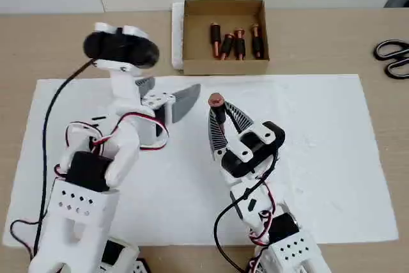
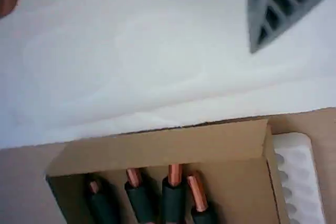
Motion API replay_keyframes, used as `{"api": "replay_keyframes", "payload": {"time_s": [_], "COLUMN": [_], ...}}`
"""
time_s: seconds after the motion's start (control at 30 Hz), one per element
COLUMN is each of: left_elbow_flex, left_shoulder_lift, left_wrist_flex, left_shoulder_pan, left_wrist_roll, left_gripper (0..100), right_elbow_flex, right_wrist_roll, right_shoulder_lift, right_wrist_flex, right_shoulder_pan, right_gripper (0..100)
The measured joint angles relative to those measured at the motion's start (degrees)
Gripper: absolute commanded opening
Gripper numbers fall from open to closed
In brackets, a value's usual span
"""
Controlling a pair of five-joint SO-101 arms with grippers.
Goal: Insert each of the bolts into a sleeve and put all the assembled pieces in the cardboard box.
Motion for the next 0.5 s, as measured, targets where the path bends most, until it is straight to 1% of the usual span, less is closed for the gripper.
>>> {"api": "replay_keyframes", "payload": {"time_s": [0.13, 0.27, 0.37, 0.43, 0.5], "left_elbow_flex": [-1.3, -3.2, -3.7, -5.0, -7.6], "left_shoulder_lift": [0.0, 0.0, 0.2, 1.2, 2.9], "left_wrist_flex": [0.0, 0.5, 3.9, 7.3, 11.9], "left_shoulder_pan": [-3.0, -8.6, -13.3, -16.3, -19.2], "left_wrist_roll": [4.0, 6.2, 5.8, 3.3, 0.0], "left_gripper": [30, 30, 30, 30, 30], "right_elbow_flex": [0.0, 0.0, 0.0, -0.6, -2.8], "right_wrist_roll": [0.0, 0.0, 0.0, 0.0, 0.0], "right_shoulder_lift": [0.0, 0.0, 0.0, 0.0, 0.1], "right_wrist_flex": [0.0, 0.0, 0.0, 0.4, 3.7], "right_shoulder_pan": [0.0, 0.0, 0.8, 2.2, 4.0], "right_gripper": [0.3, 0.3, 0.3, 0.3, 0.3]}}
